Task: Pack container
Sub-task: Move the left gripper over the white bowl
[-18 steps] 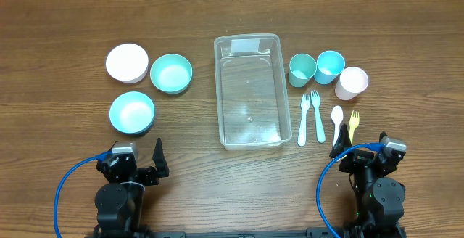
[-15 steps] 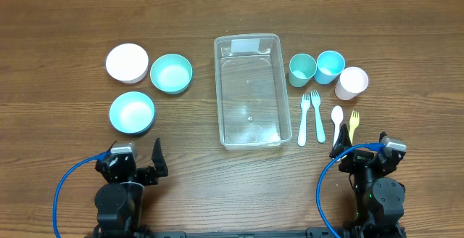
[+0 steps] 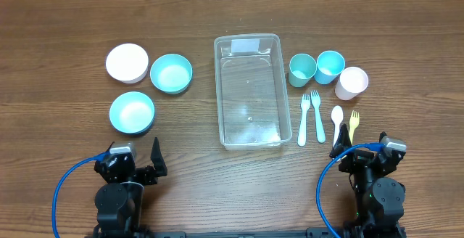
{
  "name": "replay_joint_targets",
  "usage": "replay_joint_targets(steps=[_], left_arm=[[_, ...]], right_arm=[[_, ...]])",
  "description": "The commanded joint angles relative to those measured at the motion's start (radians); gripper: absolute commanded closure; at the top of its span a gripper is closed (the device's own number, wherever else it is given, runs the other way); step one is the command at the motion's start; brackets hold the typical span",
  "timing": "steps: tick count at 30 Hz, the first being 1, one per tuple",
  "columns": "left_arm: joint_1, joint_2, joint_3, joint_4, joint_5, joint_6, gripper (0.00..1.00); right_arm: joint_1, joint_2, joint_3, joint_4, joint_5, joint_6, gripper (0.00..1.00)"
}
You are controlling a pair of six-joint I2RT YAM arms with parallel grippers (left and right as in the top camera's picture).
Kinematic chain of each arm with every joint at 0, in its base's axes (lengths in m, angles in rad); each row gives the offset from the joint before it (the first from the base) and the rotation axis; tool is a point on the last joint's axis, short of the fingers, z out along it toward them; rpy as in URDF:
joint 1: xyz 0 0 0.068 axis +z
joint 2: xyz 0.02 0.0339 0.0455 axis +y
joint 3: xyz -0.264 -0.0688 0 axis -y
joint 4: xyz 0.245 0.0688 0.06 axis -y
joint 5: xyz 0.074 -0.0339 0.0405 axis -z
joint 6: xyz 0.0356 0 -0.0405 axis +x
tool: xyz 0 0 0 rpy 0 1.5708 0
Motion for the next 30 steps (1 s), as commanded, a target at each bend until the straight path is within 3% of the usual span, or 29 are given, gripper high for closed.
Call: replay_joint_targets(steps=[1, 16, 21, 26, 30], left_arm=[[0.005, -0.007, -0.008, 0.005, -0.016, 0.008, 0.0], [0.005, -0.007, -0.008, 0.005, -0.01, 0.007, 0.0], [0.005, 0.001, 0.006, -0.008, 0.162, 0.0, 0.0], [0.005, 0.222, 0.209, -0.071, 0.102, -0.018, 0.0], [0.005, 0.608, 0.518, -0.196, 0.008, -0.018, 0.0]], right_arm=[[-0.005, -0.011, -0.004, 0.007, -0.004, 0.0, 0.0], [-0.005, -0.011, -0.004, 0.006, -0.004, 0.0, 0.0], [-0.005, -0.011, -0.004, 0.007, -0.004, 0.0, 0.0], [-0.005, -0.011, -0.004, 0.007, -0.004, 0.0, 0.0], [-0.005, -0.011, -0.004, 0.006, -0.004, 0.0, 0.0]])
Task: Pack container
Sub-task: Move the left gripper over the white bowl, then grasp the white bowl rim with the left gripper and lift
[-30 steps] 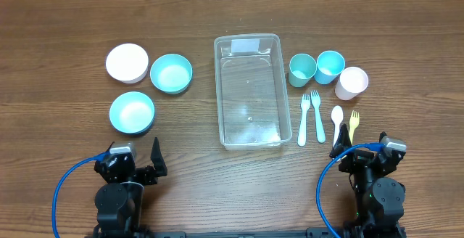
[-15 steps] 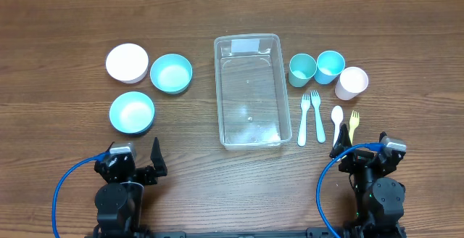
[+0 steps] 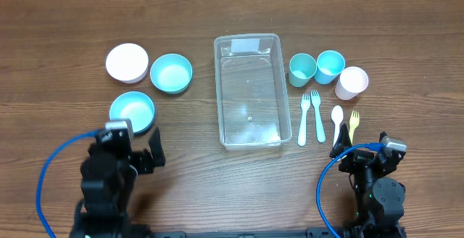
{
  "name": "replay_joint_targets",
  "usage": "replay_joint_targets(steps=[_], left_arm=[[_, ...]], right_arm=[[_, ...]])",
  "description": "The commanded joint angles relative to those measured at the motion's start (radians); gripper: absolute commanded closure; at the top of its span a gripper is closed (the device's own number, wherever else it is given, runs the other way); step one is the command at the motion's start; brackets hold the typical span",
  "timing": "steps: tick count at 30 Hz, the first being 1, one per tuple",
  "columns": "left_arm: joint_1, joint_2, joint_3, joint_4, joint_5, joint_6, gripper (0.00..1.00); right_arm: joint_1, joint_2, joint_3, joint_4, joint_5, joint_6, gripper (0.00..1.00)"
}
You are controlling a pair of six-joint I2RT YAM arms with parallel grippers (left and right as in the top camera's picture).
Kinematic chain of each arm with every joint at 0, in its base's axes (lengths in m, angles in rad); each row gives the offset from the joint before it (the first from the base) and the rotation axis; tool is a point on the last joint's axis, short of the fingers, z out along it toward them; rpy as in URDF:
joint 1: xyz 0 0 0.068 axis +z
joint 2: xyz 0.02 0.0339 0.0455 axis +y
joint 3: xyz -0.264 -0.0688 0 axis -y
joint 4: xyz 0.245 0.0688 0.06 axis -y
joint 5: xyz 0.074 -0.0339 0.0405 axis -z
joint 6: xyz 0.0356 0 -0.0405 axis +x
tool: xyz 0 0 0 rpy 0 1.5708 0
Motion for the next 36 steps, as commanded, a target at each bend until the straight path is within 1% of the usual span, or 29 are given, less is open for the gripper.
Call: replay_joint_targets(steps=[1, 4, 7, 10, 13, 14, 15, 16, 18, 22, 25, 28, 31, 34, 36], left_arm=[[0.005, 0.264, 0.23, -0.103, -0.066, -0.007, 0.0], [0.005, 0.489, 0.414, -0.154, -0.048, -0.006, 0.0], [0.005, 0.65, 0.488, -0.112, -0.036, -0.006, 0.0], [0.005, 0.663, 0.488, -0.078, 0.016, -0.006, 0.0], [0.01, 0.662, 0.488, -0.048, 0.004, -0.007, 0.0], [0.031, 0.664, 0.488, -0.042, -0.005, -0.026, 0.0], [0.062, 0.671, 0.488, -0.03, -0.028, -0.069, 0.0], [0.112, 0.689, 0.489, 0.0, -0.032, -0.082, 0.0], [0.17, 0.738, 0.505, 0.026, -0.032, -0.082, 0.0], [0.219, 0.935, 0.629, 0.025, -0.084, -0.046, 0.0], [0.253, 1.146, 0.749, 0.025, -0.064, 0.099, 0.0], [0.271, 1.267, 0.812, 0.045, -0.056, 0.108, 0.0], [0.287, 1.357, 0.818, 0.109, -0.006, 0.153, 0.0], [0.288, 1.445, 0.818, 0.146, 0.002, 0.152, 0.0], [0.288, 1.501, 0.818, 0.182, 0.048, 0.151, 0.0]], right_arm=[[-0.005, -0.009, -0.004, 0.007, -0.004, -0.001, 0.0], [-0.005, -0.009, -0.004, 0.007, -0.004, -0.001, 0.0], [-0.005, -0.009, -0.004, 0.007, -0.004, -0.001, 0.0], [-0.005, -0.009, -0.004, 0.006, -0.004, -0.001, 0.0], [-0.005, -0.009, -0.004, 0.007, -0.004, -0.001, 0.0], [-0.005, -0.009, -0.004, 0.006, -0.004, -0.001, 0.0], [-0.005, -0.009, -0.004, 0.007, -0.004, -0.001, 0.0], [-0.005, -0.009, -0.004, 0.007, -0.004, -0.001, 0.0], [-0.005, -0.009, -0.004, 0.007, -0.004, -0.001, 0.0], [-0.005, -0.009, -0.004, 0.007, -0.004, -0.001, 0.0], [-0.005, -0.009, -0.004, 0.006, -0.004, -0.001, 0.0], [-0.005, -0.009, -0.004, 0.006, -0.004, -0.001, 0.0], [-0.005, -0.009, -0.004, 0.007, -0.004, -0.001, 0.0], [-0.005, -0.009, -0.004, 0.007, -0.004, -0.001, 0.0], [-0.005, -0.009, -0.004, 0.007, -0.004, -0.001, 0.0]])
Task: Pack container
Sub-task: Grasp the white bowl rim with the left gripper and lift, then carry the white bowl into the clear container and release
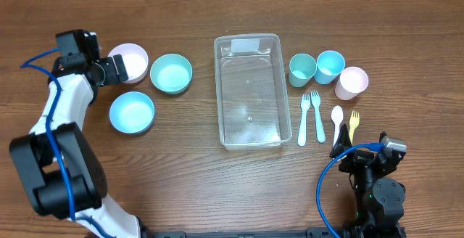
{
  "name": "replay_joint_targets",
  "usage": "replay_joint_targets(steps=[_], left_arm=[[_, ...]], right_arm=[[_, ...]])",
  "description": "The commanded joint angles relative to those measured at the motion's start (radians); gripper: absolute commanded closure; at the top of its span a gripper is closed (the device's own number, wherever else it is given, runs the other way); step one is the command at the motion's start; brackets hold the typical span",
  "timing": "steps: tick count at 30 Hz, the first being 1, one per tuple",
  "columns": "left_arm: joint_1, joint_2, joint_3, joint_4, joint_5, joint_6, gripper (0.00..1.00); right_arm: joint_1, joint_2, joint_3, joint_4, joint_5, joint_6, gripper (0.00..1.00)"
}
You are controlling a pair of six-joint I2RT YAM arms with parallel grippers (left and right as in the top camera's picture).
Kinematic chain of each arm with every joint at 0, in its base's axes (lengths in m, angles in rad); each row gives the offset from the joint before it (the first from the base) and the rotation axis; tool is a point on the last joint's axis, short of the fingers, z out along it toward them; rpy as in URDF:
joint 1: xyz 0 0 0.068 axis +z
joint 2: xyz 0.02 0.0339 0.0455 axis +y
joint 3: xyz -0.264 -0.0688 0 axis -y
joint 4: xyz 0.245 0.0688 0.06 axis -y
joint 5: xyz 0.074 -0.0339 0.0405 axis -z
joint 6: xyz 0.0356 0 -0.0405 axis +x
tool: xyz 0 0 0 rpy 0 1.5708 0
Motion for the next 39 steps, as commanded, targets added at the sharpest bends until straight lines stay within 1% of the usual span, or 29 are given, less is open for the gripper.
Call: replay_joint_targets(steps=[1, 3, 4, 5, 6, 7, 9, 10, 14, 15, 17, 21, 24, 27, 30, 31, 32, 34, 35, 37, 38, 39], left_arm=[[0.005, 0.082, 0.02, 0.046, 0.079, 0.021, 0.0], [0.005, 0.122, 0.02, 0.072, 0.089, 0.015, 0.0], [0.005, 0.134, 0.02, 0.078, 0.089, 0.015, 0.06], [0.005, 0.141, 0.021, 0.079, 0.089, 0.015, 0.17], [0.005, 0.149, 0.021, 0.079, 0.089, 0.015, 0.23], [0.005, 0.154, 0.021, 0.079, 0.089, 0.015, 0.34], [0.005, 0.157, 0.021, 0.08, 0.089, 0.015, 0.47], [0.005, 0.157, 0.021, 0.08, 0.089, 0.014, 0.57], [0.005, 0.157, 0.021, 0.082, 0.089, -0.025, 0.8], [0.005, 0.157, 0.023, 0.082, 0.089, -0.031, 0.87], [0.005, 0.157, 0.029, 0.08, 0.089, -0.035, 0.96], [0.005, 0.156, 0.067, 0.069, 0.089, -0.087, 0.96], [0.005, 0.156, 0.136, 0.005, 0.08, -0.095, 0.96], [0.005, 0.152, 0.278, -0.112, 0.077, -0.095, 0.96], [0.001, 0.15, 0.471, -0.293, 0.083, -0.135, 0.96], [-0.012, 0.14, 0.536, -0.359, 0.114, -0.138, 0.96], [-0.043, 0.112, 0.596, -0.413, 0.154, -0.13, 0.96], [-0.12, 0.043, 0.638, -0.431, 0.165, -0.111, 0.96], [-0.209, -0.016, 0.649, -0.428, 0.165, -0.09, 0.96], [-0.327, -0.061, 0.649, -0.428, 0.164, -0.072, 0.96], [-0.471, -0.066, 0.648, -0.431, 0.167, -0.079, 0.96], [-0.536, -0.055, 0.648, -0.431, 0.169, -0.084, 0.96]], right_arm=[[-0.005, -0.008, -0.003, 0.006, -0.004, -0.001, 0.0], [-0.005, -0.008, -0.003, 0.006, -0.004, -0.001, 0.0], [-0.005, -0.008, -0.003, 0.006, -0.004, -0.001, 0.0], [-0.005, -0.008, -0.003, 0.006, -0.004, -0.001, 0.0], [-0.005, -0.008, -0.003, 0.006, -0.004, -0.001, 0.0], [-0.005, -0.008, -0.003, 0.006, -0.004, -0.001, 0.0], [-0.005, -0.008, -0.003, 0.006, -0.004, -0.001, 0.0], [-0.005, -0.008, -0.003, 0.006, -0.004, -0.001, 0.0], [-0.005, -0.008, -0.003, 0.006, -0.004, -0.001, 0.0], [-0.005, -0.008, -0.003, 0.006, -0.004, -0.001, 0.0], [-0.005, -0.008, -0.003, 0.006, -0.004, -0.001, 0.0], [-0.005, -0.008, -0.003, 0.006, -0.004, -0.001, 0.0], [-0.005, -0.008, -0.003, 0.006, -0.004, -0.001, 0.0], [-0.005, -0.008, -0.003, 0.006, -0.004, -0.001, 0.0], [-0.005, -0.008, -0.003, 0.006, -0.004, -0.001, 0.0], [-0.005, -0.008, -0.003, 0.006, -0.004, -0.001, 0.0], [-0.005, -0.008, -0.003, 0.006, -0.004, -0.001, 0.0], [-0.005, -0.008, -0.003, 0.006, -0.004, -0.001, 0.0], [-0.005, -0.008, -0.003, 0.006, -0.004, -0.001, 0.0], [-0.005, -0.008, -0.003, 0.006, -0.004, -0.001, 0.0], [-0.005, -0.008, -0.003, 0.006, -0.004, -0.001, 0.0], [-0.005, -0.008, -0.003, 0.006, -0.004, -0.001, 0.0]])
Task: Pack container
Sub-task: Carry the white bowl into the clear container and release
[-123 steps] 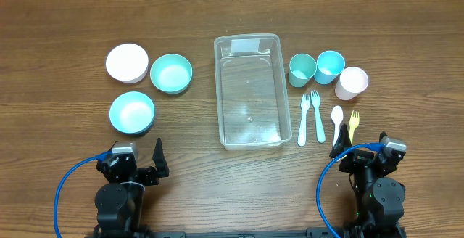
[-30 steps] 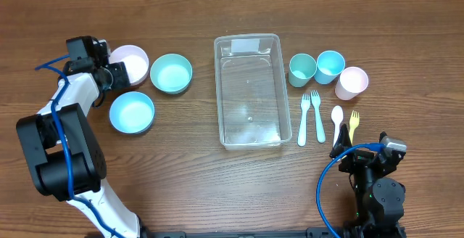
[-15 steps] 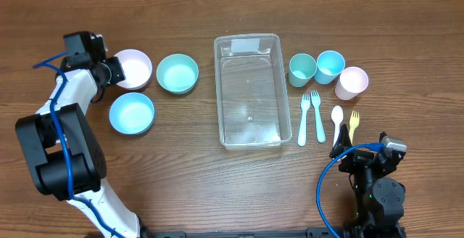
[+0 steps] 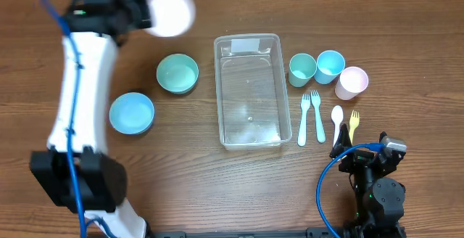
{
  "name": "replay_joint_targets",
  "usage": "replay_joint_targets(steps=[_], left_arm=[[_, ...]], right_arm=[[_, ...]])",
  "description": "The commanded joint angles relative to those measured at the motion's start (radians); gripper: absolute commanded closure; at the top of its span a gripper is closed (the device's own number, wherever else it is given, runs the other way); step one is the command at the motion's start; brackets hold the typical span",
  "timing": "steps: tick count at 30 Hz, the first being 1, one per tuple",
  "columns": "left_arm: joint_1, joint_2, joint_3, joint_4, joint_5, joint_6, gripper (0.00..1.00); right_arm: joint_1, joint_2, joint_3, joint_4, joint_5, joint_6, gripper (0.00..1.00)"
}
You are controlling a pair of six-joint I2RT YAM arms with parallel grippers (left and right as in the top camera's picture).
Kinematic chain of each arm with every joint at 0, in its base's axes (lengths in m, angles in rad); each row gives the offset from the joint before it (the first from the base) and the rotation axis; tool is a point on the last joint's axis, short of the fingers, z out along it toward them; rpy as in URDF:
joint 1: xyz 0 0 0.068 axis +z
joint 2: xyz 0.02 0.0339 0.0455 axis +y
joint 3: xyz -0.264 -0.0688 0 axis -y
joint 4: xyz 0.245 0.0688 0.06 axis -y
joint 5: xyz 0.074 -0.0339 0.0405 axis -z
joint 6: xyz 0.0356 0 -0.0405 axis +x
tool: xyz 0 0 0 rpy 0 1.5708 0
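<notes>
My left gripper (image 4: 143, 13) is raised high over the table's far left and is shut on the rim of the white bowl (image 4: 170, 9), which looms large and blurred. The clear plastic container (image 4: 248, 138) sits empty at the centre. A teal bowl (image 4: 177, 74) and a blue bowl (image 4: 132, 112) rest on the table to its left. My right gripper (image 4: 358, 144) stays low at the near right edge, open, holding nothing.
Right of the container stand a teal cup (image 4: 302, 69), a blue cup (image 4: 330, 64) and a pale pink cup (image 4: 351, 83). Below them lie two light-blue forks (image 4: 312, 116), a white spoon (image 4: 337, 117) and a yellow fork (image 4: 354, 122).
The left gripper, then at the white bowl's rim on the table, now holds the bowl lifted and further right. The teal bowl sits slightly to the right of where it was.
Both arms first rested at the near edge with all three bowls on the table. The left arm then stood by the blue bowl, then reached the white bowl at the far left. Now the white bowl is off the table in the left gripper; the right arm has not moved.
</notes>
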Motion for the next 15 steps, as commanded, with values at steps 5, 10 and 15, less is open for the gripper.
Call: replay_joint_targets(steps=[5, 10, 15], left_arm=[[-0.473, 0.065, 0.028, 0.027, -0.12, -0.139, 0.96], [-0.447, 0.143, 0.028, -0.049, -0.218, -0.328, 0.96], [-0.377, 0.142, 0.013, -0.099, -0.224, -0.378, 0.96]], right_arm=[[-0.005, -0.008, -0.003, 0.006, -0.005, -0.001, 0.0], [-0.005, -0.008, -0.003, 0.006, -0.005, 0.0, 0.0], [-0.005, -0.008, -0.003, 0.006, -0.005, 0.0, 0.0]])
